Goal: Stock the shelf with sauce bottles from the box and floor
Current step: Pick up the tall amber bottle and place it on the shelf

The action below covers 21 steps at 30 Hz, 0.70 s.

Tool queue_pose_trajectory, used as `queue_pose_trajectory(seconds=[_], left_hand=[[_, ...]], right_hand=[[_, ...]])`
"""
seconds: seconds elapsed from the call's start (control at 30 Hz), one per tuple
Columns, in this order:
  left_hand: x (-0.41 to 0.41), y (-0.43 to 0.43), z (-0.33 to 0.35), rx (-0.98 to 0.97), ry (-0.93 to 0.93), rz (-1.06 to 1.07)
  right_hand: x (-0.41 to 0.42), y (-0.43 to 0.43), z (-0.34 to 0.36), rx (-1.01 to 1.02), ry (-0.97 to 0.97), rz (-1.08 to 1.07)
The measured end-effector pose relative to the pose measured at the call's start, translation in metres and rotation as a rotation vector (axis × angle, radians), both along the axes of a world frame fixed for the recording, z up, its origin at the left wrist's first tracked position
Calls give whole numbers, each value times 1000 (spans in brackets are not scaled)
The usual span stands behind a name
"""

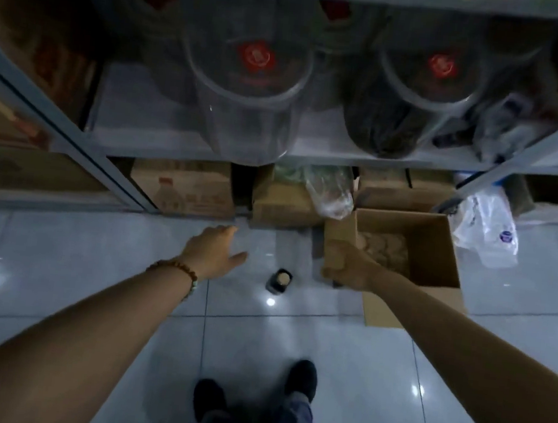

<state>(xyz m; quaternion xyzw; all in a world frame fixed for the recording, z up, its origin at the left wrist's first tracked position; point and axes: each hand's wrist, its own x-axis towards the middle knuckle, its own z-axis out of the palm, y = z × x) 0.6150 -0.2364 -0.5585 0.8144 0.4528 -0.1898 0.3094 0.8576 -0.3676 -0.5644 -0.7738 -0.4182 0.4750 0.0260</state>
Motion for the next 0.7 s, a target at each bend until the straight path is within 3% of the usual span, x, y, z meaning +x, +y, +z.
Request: queue_pose_trajectory(seconds=[0.27,0.47,0.7], left_hand=[[15,-19,-182,-95,5,49],[36,-38,-307,-215,-103,140],[43,-39,-400,-278,-213,200]], right_hand=[[-16,-12,-194,59,107,-73],[-19,-9,-306,176,199,-308],[-32,2,-379,325,160,-133]])
